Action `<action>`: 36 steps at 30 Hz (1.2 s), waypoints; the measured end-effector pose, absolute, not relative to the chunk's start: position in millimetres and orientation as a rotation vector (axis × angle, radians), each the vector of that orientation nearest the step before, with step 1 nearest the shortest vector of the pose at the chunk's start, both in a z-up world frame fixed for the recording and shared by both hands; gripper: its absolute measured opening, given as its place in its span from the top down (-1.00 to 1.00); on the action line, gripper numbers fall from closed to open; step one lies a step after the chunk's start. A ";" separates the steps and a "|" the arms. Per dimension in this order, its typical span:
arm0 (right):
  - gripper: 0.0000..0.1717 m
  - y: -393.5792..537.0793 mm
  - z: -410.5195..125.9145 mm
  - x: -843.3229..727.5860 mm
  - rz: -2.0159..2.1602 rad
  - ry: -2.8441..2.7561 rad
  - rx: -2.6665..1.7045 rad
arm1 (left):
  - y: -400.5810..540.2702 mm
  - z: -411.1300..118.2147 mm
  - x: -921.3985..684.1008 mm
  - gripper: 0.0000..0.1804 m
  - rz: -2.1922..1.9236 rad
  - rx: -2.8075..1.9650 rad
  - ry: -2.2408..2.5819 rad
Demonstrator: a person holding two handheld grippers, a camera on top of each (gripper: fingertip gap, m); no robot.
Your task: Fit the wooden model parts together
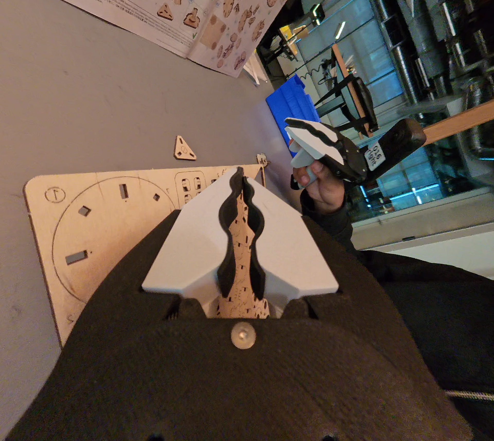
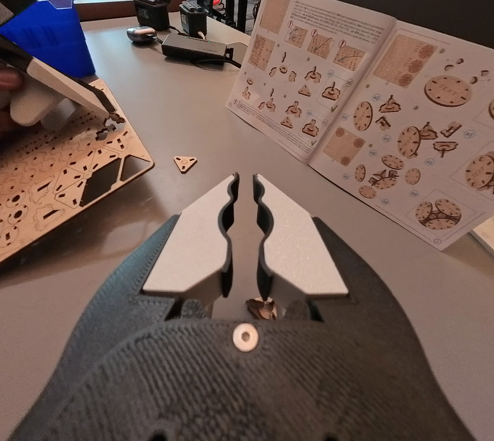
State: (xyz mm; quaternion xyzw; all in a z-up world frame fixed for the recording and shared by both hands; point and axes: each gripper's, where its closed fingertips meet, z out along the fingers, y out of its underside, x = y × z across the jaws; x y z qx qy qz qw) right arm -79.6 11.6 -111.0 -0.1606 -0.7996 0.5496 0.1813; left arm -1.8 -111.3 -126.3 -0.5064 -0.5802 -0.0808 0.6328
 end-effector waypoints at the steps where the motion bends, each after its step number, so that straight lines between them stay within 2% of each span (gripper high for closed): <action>1: 0.89 11.2 -111.4 -79.2 1.551 -2.261 -0.451 | -110.5 -124.8 -0.9 1.00 -0.202 -1.149 -1.322; 5: 0.88 1.7 -113.2 -66.8 1.590 -2.300 -0.395 | -119.2 -146.0 -2.9 1.00 -0.006 -1.347 -1.452; 8: 0.86 -17.8 -121.1 -39.8 1.644 -2.390 -0.296 | -105.7 -135.7 -0.6 1.00 -0.056 -1.342 -1.402; 13: 0.78 -63.8 -119.4 35.7 2.022 -2.708 -0.310 | -110.1 -157.7 -2.1 1.00 0.021 -1.464 -1.486; 15: 0.82 -75.7 -133.1 34.0 1.870 -2.740 -0.308 | -102.3 -155.1 -0.9 1.00 0.000 -1.479 -1.458; 18: 1.00 -87.7 -150.3 16.1 1.632 -2.656 -0.260 | -95.9 -155.5 -0.7 1.00 -0.015 -1.494 -1.447; 22: 1.00 -85.9 -191.3 7.0 1.280 -2.741 -0.214 | -85.6 -142.9 1.2 1.00 -0.088 -1.436 -1.373; 26: 1.00 -86.0 -175.8 1.5 1.360 -2.666 -0.240 | -100.5 -148.1 -0.2 1.00 0.073 -1.537 -1.435; 29: 1.00 -81.2 -156.7 -6.9 1.447 -2.591 -0.262 | -97.4 -140.2 1.1 1.00 0.051 -1.514 -1.389; 32: 0.98 -75.1 -143.2 -11.8 1.537 -2.554 -0.296 | -98.2 -153.9 1.9 1.00 0.066 -1.587 -1.398; 34: 0.97 -70.9 -139.3 -14.2 1.578 -2.539 -0.317 | -98.2 -165.1 0.9 0.75 0.100 -1.657 -1.415; 36: 0.96 -70.5 -142.6 -9.9 1.586 -2.572 -0.317 | -98.0 -174.6 -0.7 0.74 0.160 -1.732 -1.429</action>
